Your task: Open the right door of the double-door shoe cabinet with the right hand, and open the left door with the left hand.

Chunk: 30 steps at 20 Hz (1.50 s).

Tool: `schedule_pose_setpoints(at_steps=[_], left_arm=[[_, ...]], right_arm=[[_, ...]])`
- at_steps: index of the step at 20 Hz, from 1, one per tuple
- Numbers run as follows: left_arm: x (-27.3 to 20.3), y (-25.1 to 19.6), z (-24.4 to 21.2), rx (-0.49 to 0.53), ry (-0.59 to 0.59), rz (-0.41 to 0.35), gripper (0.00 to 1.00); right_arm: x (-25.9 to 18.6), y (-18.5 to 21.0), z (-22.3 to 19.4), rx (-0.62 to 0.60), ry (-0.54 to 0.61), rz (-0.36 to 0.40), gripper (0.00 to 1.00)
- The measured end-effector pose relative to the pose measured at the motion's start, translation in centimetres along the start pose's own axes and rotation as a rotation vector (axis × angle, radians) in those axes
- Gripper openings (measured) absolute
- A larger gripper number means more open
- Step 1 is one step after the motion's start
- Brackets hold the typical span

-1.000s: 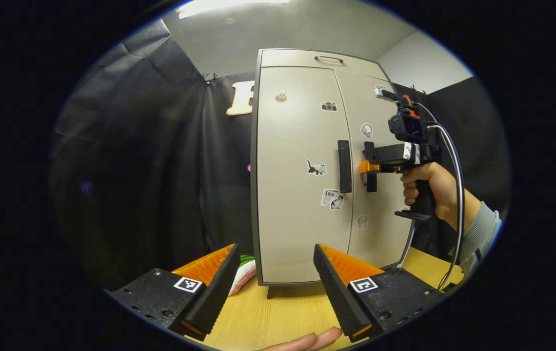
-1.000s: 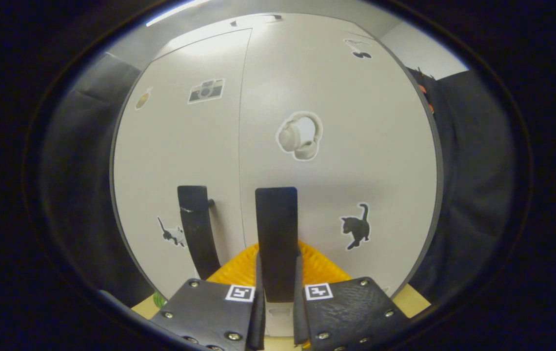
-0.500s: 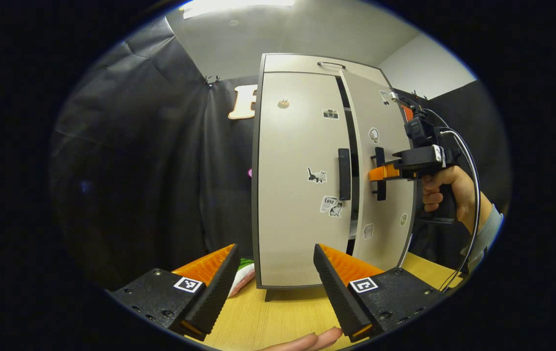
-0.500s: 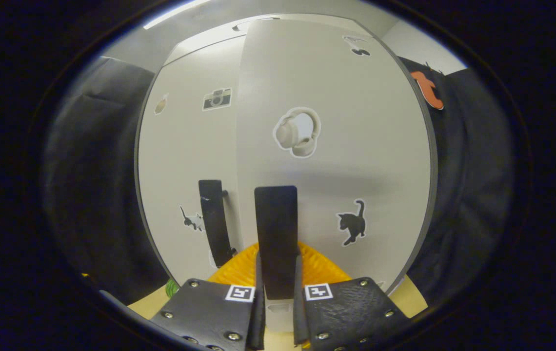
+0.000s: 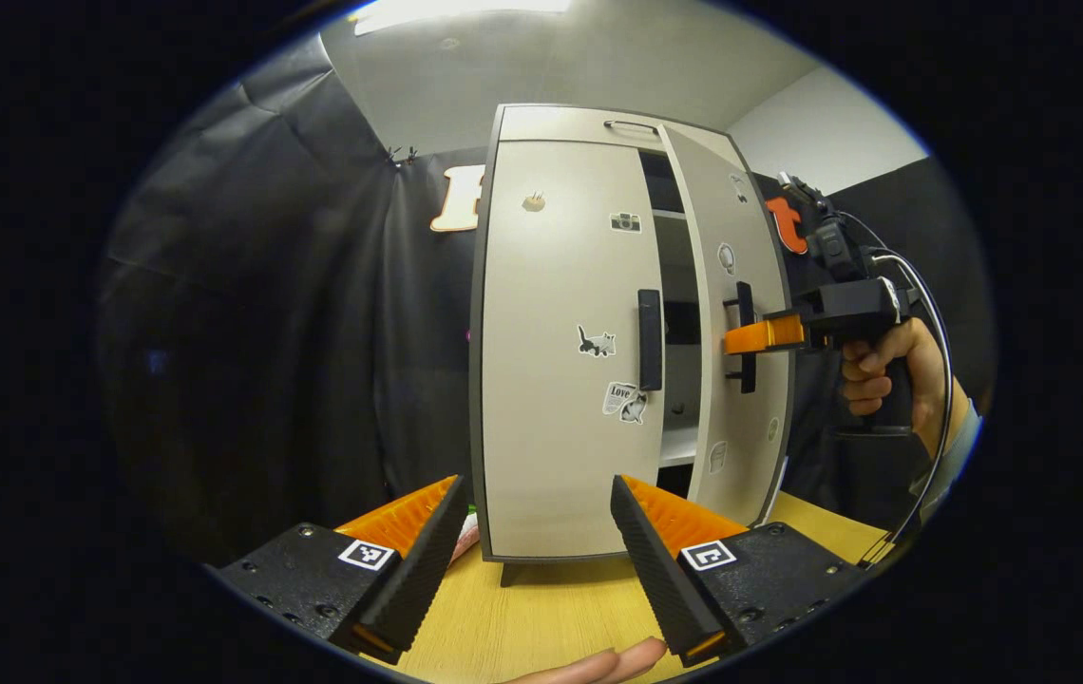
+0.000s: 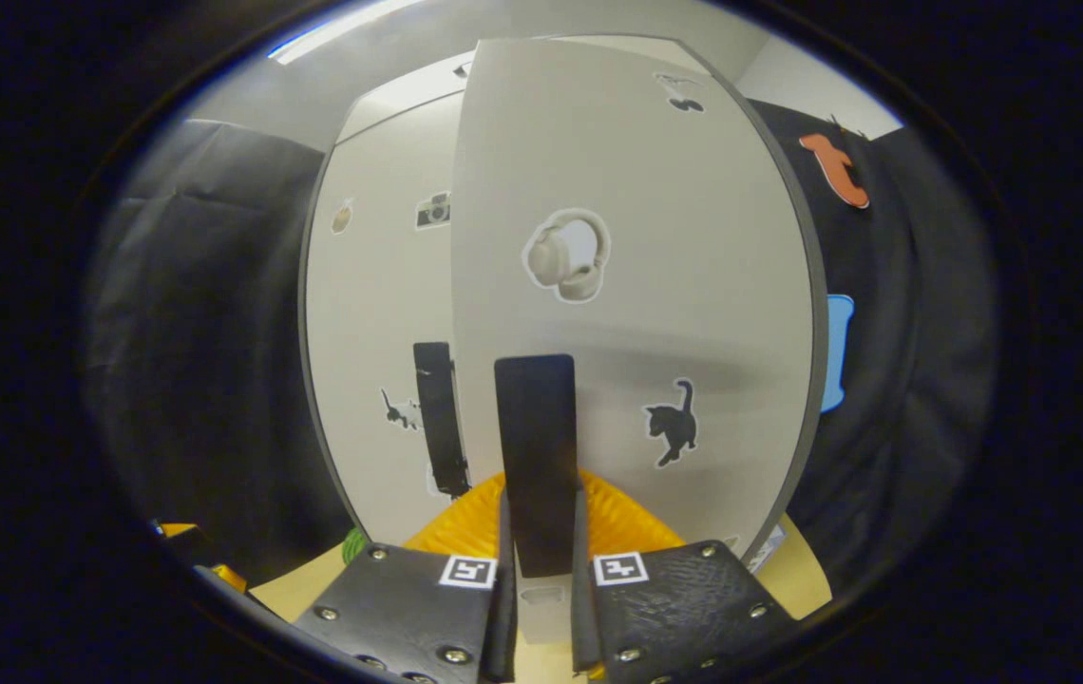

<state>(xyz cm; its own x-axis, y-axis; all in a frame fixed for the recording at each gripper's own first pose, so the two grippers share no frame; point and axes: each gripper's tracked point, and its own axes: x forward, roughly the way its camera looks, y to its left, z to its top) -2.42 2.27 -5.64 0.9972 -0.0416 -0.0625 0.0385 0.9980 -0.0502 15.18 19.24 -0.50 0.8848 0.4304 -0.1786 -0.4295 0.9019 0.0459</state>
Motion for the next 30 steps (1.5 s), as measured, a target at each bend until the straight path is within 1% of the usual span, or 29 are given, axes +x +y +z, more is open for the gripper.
schedule_pose_setpoints(at_steps=[1,2,8,13,15,24,30], left_arm=[[0.0,0.0,-0.2,-0.001,0.003,-0.001,0.94],[0.0,0.0,-0.2,-0.001,0.004,-0.002,0.94],[-0.1,0.7,-0.2,-0.003,0.002,0.009,0.94],[-0.3,0.6,0.0,0.0,-0.009,0.002,0.94],[-0.5,0.5,0.1,0.0,-0.012,-0.002,0.94],[-1.1,-2.1,-0.2,0.001,-0.002,-0.042,0.94],[-1.6,-4.1,-0.5,0.015,0.001,-0.07,0.94]], right_arm=[[-1.0,-0.1,0.1,-0.01,0.008,0.012,0.19],[-0.5,0.0,-0.3,-0.01,0.016,0.024,0.16],[-2.3,-0.7,-0.5,0.03,0.017,0.05,0.16],[-4.1,-1.7,-0.4,-0.007,0.018,0.05,0.16],[-4.8,-2.3,-0.5,0.004,0.024,0.056,0.16],[-8.3,-5.5,-0.4,-0.003,-0.003,0.057,0.15],[-10.8,-8.8,-0.2,-0.011,-0.045,0.03,0.15]])
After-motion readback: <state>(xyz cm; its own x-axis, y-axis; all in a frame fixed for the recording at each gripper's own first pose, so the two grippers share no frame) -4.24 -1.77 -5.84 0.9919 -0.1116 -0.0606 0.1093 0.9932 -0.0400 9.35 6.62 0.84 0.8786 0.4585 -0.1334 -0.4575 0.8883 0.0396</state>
